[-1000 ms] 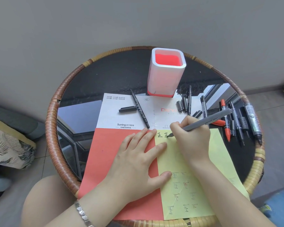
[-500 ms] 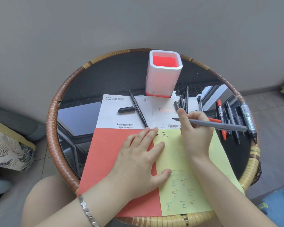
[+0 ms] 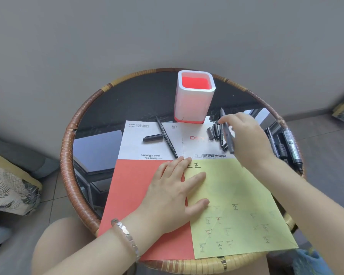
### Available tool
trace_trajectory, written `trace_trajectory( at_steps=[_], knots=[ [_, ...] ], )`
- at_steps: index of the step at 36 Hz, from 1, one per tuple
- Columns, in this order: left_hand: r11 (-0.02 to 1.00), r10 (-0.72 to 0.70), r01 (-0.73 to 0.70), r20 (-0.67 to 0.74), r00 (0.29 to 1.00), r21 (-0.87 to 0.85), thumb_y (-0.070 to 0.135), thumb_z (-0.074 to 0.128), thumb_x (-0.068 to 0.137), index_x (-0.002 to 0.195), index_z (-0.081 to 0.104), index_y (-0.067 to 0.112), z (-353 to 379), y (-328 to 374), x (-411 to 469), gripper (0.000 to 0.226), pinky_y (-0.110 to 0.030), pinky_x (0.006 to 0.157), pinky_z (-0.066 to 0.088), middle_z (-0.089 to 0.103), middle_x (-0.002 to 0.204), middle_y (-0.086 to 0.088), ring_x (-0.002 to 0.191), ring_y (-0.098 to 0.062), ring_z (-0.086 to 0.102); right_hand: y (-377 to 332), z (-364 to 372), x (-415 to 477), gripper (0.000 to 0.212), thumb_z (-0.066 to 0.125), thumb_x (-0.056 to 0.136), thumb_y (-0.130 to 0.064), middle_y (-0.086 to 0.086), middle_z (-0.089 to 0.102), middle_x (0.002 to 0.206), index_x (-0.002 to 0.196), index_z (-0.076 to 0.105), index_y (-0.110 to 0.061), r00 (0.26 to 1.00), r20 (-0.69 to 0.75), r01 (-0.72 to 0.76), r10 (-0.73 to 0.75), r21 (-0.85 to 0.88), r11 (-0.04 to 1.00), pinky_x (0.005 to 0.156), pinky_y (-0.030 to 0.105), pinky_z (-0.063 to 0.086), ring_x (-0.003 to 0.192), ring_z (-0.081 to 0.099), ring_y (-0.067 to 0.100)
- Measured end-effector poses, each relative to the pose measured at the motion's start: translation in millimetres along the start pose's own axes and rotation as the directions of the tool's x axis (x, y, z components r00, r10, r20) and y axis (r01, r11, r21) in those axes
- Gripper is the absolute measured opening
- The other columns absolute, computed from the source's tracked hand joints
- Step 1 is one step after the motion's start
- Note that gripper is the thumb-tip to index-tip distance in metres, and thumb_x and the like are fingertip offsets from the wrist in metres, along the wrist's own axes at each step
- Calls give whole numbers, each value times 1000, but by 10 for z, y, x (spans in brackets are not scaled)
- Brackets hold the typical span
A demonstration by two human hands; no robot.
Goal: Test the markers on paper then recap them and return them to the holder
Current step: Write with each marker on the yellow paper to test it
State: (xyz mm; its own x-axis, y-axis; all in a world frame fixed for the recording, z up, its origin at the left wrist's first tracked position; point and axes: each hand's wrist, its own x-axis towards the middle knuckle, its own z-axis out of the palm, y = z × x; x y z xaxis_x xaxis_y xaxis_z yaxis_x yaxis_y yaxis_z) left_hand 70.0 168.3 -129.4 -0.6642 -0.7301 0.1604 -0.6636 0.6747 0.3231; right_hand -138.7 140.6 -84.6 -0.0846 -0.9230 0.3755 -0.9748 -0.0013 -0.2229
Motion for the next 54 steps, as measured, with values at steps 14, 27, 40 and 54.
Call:
trace_trajectory(
  at_steps=[14, 27, 40, 54],
  knots=[
    [999, 15, -16, -21, 1000, -40, 61, 42, 75, 114, 59, 35, 18, -20, -1, 49, -36, 98, 23, 56, 129, -7, 123, -20, 39, -74, 231, 211, 35, 47, 85, 4, 14, 65, 98, 109, 67, -11, 998, 53, -17, 16, 19, 1000, 84, 42, 39, 98, 51, 35],
    [999, 20, -21, -38, 999, -47, 61, 43, 74, 114, 60, 35, 26, -22, 2, 50, -35, 98, 23, 56, 129, -6, 123, -18, 35, 122, 87, 494, 32, 58, 80, -33, 4, 49, 55, 62, 54, -7, 825, 318, -433, 468, -179, 884, 56, 28, 41, 56, 50, 24],
    [999, 9, -10, -30, 1000, -43, 62, 42, 74, 114, 59, 37, 24, -26, -1, 50, -35, 98, 22, 56, 129, -5, 123, -17, 34, 62, -169, 478, 36, 52, 80, -26, 1, 26, 51, 54, 31, -14, 785, 334, -615, 522, 316, 722, 52, 24, 21, 48, 22, 17],
    [996, 17, -18, -18, 1000, -91, 60, 46, 73, 115, 61, 35, 19, -32, -12, 50, -36, 100, 22, 53, 132, -6, 125, -20, 35, -366, -194, -397, 11, 51, 92, -13, 7, 69, 74, 84, 58, -13, 894, 236, -378, 381, 853, 360, 51, 21, 52, 62, 66, 13]
  ],
)
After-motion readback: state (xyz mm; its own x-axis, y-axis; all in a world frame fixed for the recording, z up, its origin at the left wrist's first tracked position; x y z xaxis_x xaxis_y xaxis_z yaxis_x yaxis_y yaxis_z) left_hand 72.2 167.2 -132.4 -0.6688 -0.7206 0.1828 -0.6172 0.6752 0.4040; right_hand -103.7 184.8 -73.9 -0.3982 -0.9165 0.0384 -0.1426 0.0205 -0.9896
